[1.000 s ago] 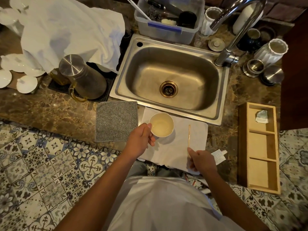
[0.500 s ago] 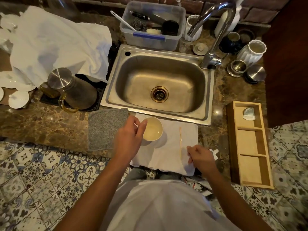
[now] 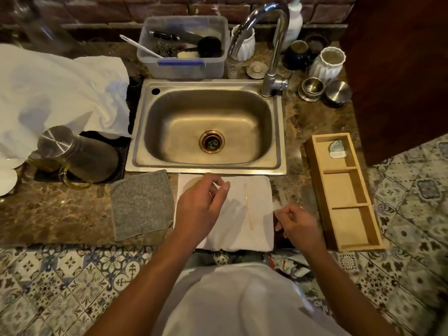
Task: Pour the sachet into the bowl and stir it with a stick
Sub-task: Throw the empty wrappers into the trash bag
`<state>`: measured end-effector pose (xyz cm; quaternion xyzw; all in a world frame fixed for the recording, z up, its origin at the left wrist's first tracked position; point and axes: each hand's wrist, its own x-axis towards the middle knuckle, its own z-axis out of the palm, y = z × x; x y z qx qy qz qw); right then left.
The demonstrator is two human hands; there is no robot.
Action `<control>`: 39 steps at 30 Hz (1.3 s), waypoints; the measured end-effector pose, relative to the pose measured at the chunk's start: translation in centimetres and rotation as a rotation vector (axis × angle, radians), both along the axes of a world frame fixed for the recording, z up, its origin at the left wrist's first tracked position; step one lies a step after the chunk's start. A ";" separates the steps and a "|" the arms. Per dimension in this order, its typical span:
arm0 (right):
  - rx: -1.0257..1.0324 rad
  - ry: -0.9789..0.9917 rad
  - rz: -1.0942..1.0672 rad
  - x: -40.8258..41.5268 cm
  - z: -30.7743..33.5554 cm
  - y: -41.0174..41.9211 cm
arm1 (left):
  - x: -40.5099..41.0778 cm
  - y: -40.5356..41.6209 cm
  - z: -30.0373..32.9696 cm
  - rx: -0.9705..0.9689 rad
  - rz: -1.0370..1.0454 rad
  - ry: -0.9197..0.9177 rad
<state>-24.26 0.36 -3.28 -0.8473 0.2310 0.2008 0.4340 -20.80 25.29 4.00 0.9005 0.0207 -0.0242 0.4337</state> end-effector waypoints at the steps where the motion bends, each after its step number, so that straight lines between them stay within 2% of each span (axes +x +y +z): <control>1: -0.011 0.003 -0.018 -0.4 0.0 -0.2 | -0.1 -0.8 -0.2 -0.012 -0.035 0.005; 5: -0.050 -0.043 -0.057 -2.3 -0.2 -1.2 | -0.4 -4.1 -1.4 -0.045 -0.166 0.052; 10: -0.129 -0.017 -0.085 -4.2 -1.2 -2.1 | 0.8 -7.6 -3.5 0.061 -0.325 0.214; 26: -0.268 0.047 -0.300 -4.5 -3.5 -2.1 | 5.8 -17.6 -10.9 0.376 -0.904 0.157; 30: -0.289 0.129 -0.324 -3.9 -3.4 -1.3 | 6.5 -18.9 -12.2 0.392 -0.979 0.165; 39: -0.351 0.033 -0.377 -4.0 -5.0 -0.6 | 6.5 -19.6 -14.2 0.399 -1.059 0.206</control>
